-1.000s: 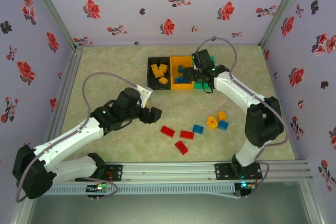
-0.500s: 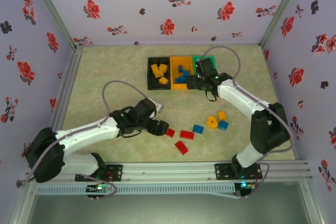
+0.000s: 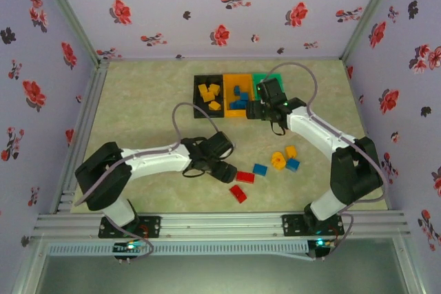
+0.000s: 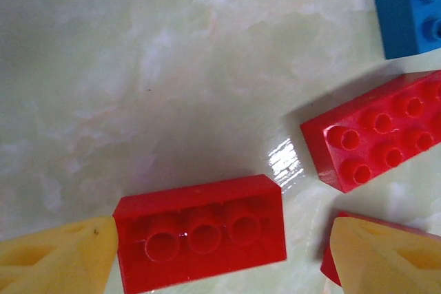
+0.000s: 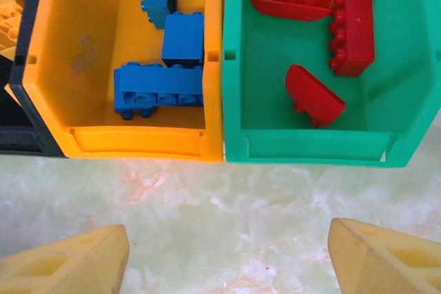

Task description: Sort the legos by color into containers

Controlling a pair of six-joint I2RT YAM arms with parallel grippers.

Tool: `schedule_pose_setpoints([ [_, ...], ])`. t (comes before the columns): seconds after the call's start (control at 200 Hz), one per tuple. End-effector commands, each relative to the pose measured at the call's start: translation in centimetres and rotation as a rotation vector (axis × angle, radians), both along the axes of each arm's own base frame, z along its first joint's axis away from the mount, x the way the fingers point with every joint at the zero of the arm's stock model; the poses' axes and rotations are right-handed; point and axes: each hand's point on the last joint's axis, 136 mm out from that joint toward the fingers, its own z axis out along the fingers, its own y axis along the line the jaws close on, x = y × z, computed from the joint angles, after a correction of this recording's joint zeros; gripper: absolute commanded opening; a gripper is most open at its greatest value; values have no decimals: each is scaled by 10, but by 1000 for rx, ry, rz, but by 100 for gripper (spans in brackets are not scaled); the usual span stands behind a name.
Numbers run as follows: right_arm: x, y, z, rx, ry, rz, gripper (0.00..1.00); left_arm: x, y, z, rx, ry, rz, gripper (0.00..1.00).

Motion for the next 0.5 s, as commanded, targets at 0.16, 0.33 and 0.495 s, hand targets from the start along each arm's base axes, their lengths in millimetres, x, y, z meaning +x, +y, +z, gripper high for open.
schedule_pose_setpoints([
  [0.16,-2,-5,9,-4,-27,-25,77,0,10,-13,108,3,-7,82],
  [0.33,-2,-5,7,-3,-24,-27,77,1,11,-15,131,-6,-1,82],
  [0.495,-2,-6,8,-3,-28,-29,77,1,11,-17,141,-10,3,79],
])
